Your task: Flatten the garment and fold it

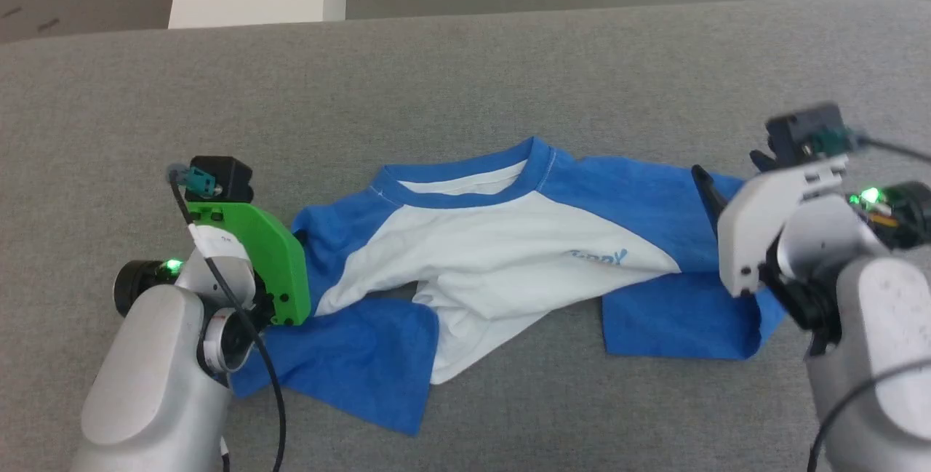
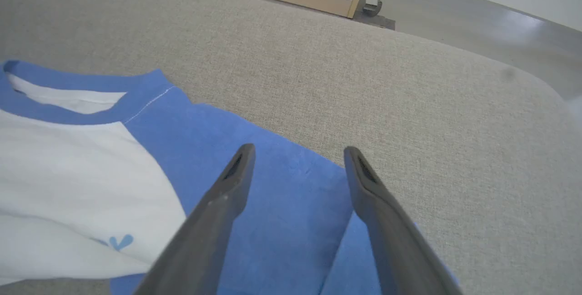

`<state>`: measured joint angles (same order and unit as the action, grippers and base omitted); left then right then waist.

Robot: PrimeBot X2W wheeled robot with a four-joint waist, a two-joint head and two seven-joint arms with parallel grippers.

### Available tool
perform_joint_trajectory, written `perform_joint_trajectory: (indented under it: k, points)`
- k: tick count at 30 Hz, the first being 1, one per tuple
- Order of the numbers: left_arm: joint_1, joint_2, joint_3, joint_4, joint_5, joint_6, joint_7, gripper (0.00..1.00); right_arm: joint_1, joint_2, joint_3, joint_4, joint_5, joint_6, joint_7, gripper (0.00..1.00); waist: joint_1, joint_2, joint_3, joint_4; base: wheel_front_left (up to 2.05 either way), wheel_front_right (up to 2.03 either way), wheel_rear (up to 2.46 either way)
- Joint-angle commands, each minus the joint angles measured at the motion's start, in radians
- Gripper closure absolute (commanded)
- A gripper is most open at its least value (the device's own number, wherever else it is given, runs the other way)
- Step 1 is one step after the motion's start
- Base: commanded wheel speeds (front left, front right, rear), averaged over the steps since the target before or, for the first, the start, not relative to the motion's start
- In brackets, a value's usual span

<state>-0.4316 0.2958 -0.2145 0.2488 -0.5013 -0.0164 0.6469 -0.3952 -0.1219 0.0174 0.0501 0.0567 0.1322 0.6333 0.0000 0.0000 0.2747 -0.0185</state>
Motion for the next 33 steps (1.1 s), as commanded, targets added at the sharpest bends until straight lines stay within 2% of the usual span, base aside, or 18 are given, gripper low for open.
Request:
perform_joint_trajectory:
  k: [1, 4, 7, 13, 19, 20, 21, 22, 25, 26, 28, 33]
  points:
    - [0.013, -0.006, -0.003, -0.026, -0.008, 0.007, -0.001, 1.0, -0.048, -0.038, 0.039, 0.016, -0.003, -0.002, 0.078, 0.0, 0.0, 0.0, 0.017, 0.018, 0.0, 0.0, 0.0]
    - [0.017, -0.012, -0.01, -0.072, -0.011, 0.01, 0.004, 1.0, -0.132, -0.112, 0.136, 0.065, 0.012, -0.002, 0.214, 0.0, 0.0, 0.0, 0.039, 0.039, 0.0, 0.0, 0.0]
    - [0.014, -0.016, -0.019, -0.106, -0.009, 0.01, 0.004, 1.0, -0.196, -0.168, 0.21, 0.118, 0.046, -0.002, 0.3, 0.0, 0.0, 0.0, 0.062, 0.062, 0.0, 0.0, 0.0]
    - [0.015, -0.025, -0.026, -0.139, -0.018, 0.011, 0.003, 1.0, -0.254, -0.224, 0.334, 0.199, 0.089, -0.002, 0.355, 0.0, 0.0, 0.0, 0.102, 0.086, 0.0, 0.0, 0.0]
    - [0.011, -0.03, -0.03, -0.141, -0.025, 0.009, -0.005, 1.0, -0.264, -0.251, 0.44, 0.261, 0.176, -0.002, 0.373, 0.0, 0.0, 0.0, 0.117, 0.094, 0.0, 0.0, 0.0]
    - [0.012, -0.03, -0.031, -0.14, -0.025, 0.009, -0.006, 1.0, -0.266, -0.253, 0.444, 0.269, 0.192, -0.002, 0.379, 0.26, 0.0, 0.0, 0.115, 0.094, 0.0, 0.0, 0.0]
    - [0.013, -0.029, -0.03, -0.137, -0.026, 0.01, -0.008, 1.0, -0.27, -0.257, 0.449, 0.273, 0.208, -0.002, 0.379, 0.74, 0.0, 0.0, 0.112, 0.092, 0.0, 0.0, 0.0]
    - [0.016, -0.027, -0.028, -0.13, -0.029, 0.009, -0.017, 1.0, -0.282, -0.267, 0.444, 0.277, 0.244, -0.002, 0.37, 1.0, 0.0, 0.0, 0.098, 0.083, 0.0, 0.0, 0.0]
    - [0.012, -0.028, -0.024, -0.129, -0.033, 0.004, -0.036, 1.0, -0.3, -0.272, 0.409, 0.268, 0.267, -0.002, 0.335, 1.0, 0.0, 0.0, 0.076, 0.071, 0.0, 0.0, 0.0]
    - [-0.015, -0.03, -0.008, -0.13, -0.037, 0.004, -0.067, 1.0, -0.318, -0.269, 0.357, 0.248, 0.279, -0.002, 0.295, 1.0, 0.0, 0.0, 0.055, 0.065, 0.0, 0.0, 0.0]
    - [-0.049, -0.035, 0.008, -0.13, -0.042, 0.004, -0.093, 1.0, -0.336, -0.266, 0.319, 0.233, 0.287, -0.002, 0.268, 1.0, 0.0, 0.0, 0.041, 0.061, 0.0, 0.0, 0.0]
    - [-0.201, -0.011, 0.04, -0.099, -0.022, 0.001, -0.135, 1.0, -0.431, -0.221, 0.224, 0.207, 0.317, -0.002, 0.238, 1.0, 0.0, 0.0, 0.016, 0.045, 0.0, 0.0, 0.0]
